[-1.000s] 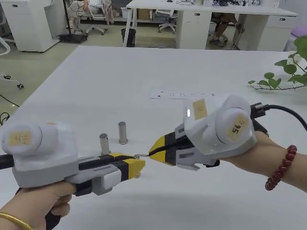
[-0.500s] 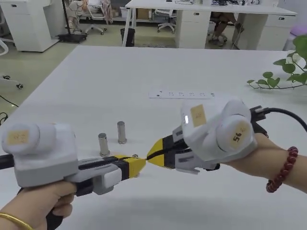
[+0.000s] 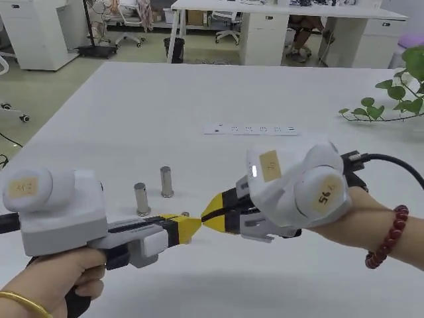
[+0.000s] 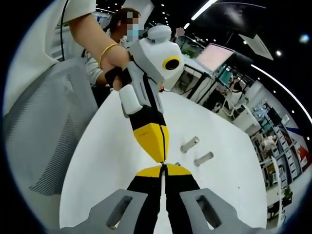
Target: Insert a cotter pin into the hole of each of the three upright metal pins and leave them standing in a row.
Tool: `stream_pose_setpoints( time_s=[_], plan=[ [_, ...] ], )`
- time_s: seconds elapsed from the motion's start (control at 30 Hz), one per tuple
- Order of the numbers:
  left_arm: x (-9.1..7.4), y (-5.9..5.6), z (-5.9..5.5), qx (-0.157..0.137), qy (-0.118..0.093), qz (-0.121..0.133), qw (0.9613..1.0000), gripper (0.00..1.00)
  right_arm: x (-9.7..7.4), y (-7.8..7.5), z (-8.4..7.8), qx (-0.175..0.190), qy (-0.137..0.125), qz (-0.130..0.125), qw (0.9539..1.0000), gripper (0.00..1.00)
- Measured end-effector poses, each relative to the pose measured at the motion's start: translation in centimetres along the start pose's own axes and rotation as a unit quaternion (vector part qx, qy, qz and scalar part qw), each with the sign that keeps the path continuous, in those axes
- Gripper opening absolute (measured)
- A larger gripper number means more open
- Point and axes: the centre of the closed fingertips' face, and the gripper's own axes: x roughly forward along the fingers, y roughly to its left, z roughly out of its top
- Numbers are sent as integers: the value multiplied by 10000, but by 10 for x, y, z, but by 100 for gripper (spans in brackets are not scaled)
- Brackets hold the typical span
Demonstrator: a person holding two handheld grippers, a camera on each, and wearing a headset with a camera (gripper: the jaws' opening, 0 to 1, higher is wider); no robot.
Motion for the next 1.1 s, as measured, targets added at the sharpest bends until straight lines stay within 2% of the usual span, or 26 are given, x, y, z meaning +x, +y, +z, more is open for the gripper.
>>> stream_pose_setpoints(
  time_s=[0.2, 0.27, 0.73, 0.87, 0.93, 1.07, 1.1],
  plan=[
    [0, 0, -2, 58, 50, -40, 10000, 0, 1, 2, 0, -33, 8, -5, 10000, 2],
    [0, 1, -2, -8, 38, -41, 10000, 0, 1, 1, -1, -45, 17, -32, 10000, 2],
    [0, 3, 1, 90, -32, -10, 10000, 0, 5, -2, -2, 9, -23, -170, 9999, 4],
    [0, 4, 1, 175, -28, -3, 9998, 0, 5, -3, -7, 293, -54, -141, 9995, 6],
    [0, 4, 1, 244, -8, 14, 9997, 0, 5, -1, -8, 663, -162, -39, 9977, 8],
    [0, 5, 0, 377, 26, 19, 9993, 0, 2, -2, -13, 986, -196, 6, 9949, 8],
    [-1, 6, -1, 486, 46, 21, 9988, 0, 2, 0, -13, 1099, -234, 72, 9936, 9]
  ],
)
